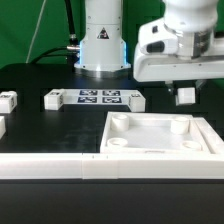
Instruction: Assemble one leg
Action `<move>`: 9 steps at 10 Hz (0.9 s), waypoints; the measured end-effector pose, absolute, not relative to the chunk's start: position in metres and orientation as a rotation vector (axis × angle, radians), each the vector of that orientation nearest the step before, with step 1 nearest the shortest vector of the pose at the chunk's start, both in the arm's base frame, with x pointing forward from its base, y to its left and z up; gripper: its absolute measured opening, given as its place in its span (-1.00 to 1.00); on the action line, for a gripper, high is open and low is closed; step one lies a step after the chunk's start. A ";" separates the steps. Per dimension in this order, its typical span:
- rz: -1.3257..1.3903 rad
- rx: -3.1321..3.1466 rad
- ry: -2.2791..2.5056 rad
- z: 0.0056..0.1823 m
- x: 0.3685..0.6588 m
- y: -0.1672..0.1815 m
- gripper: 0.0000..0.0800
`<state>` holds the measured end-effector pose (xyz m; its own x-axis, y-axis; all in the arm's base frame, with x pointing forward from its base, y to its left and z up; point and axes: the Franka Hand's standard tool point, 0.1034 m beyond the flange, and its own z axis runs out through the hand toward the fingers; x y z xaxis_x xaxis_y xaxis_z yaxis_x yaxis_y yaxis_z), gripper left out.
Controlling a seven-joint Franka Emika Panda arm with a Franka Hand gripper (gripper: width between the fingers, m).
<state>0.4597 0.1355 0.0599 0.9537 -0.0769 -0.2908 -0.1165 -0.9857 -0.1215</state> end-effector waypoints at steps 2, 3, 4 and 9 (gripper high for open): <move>0.228 -2.994 0.138 0.075 0.472 0.115 -0.28; 0.153 -3.001 0.135 0.083 0.476 0.109 -0.28; 0.019 -3.006 0.146 0.093 0.487 0.105 -0.28; -0.585 -2.974 0.121 0.097 0.492 0.104 -0.28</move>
Offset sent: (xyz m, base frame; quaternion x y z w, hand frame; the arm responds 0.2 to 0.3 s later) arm 0.0234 -0.0339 0.0383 -0.0321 0.2232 -0.0377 0.9735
